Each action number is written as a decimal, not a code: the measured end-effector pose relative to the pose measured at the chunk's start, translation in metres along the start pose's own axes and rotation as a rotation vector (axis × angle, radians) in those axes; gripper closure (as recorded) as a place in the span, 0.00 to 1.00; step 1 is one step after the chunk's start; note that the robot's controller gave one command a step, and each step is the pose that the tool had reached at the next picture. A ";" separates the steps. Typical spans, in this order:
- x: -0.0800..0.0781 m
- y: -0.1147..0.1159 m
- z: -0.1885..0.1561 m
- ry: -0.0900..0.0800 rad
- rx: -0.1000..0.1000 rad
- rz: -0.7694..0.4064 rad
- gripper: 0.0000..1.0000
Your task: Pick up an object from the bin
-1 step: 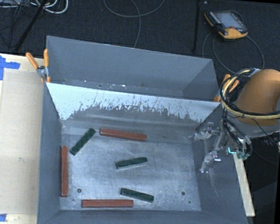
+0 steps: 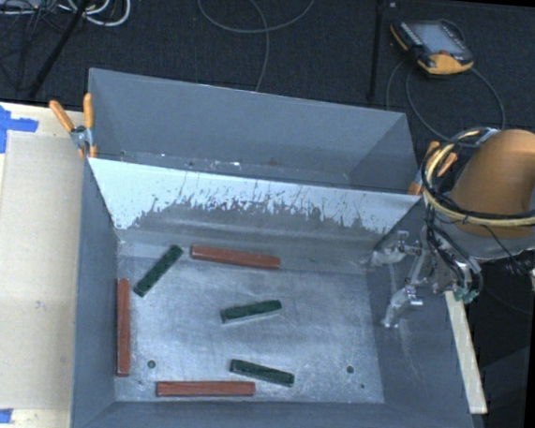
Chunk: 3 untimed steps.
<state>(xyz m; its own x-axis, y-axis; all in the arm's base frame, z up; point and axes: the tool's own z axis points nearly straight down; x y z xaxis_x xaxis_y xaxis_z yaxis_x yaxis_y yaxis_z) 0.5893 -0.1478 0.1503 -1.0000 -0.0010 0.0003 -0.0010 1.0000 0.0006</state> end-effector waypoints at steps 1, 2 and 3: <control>-0.013 0.047 0.022 -0.001 0.001 -0.075 0.00; -0.005 0.078 0.037 0.000 -0.001 -0.040 0.00; -0.004 0.119 0.063 0.001 0.000 -0.015 0.00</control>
Offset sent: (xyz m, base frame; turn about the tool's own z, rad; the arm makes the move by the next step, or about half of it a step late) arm -0.0008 0.0888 -0.0448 -0.0068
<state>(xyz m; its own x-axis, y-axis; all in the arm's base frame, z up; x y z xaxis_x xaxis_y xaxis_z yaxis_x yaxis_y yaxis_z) 0.5927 -0.0292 0.0877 -0.9999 -0.0155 0.0009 -0.0155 0.9999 0.0003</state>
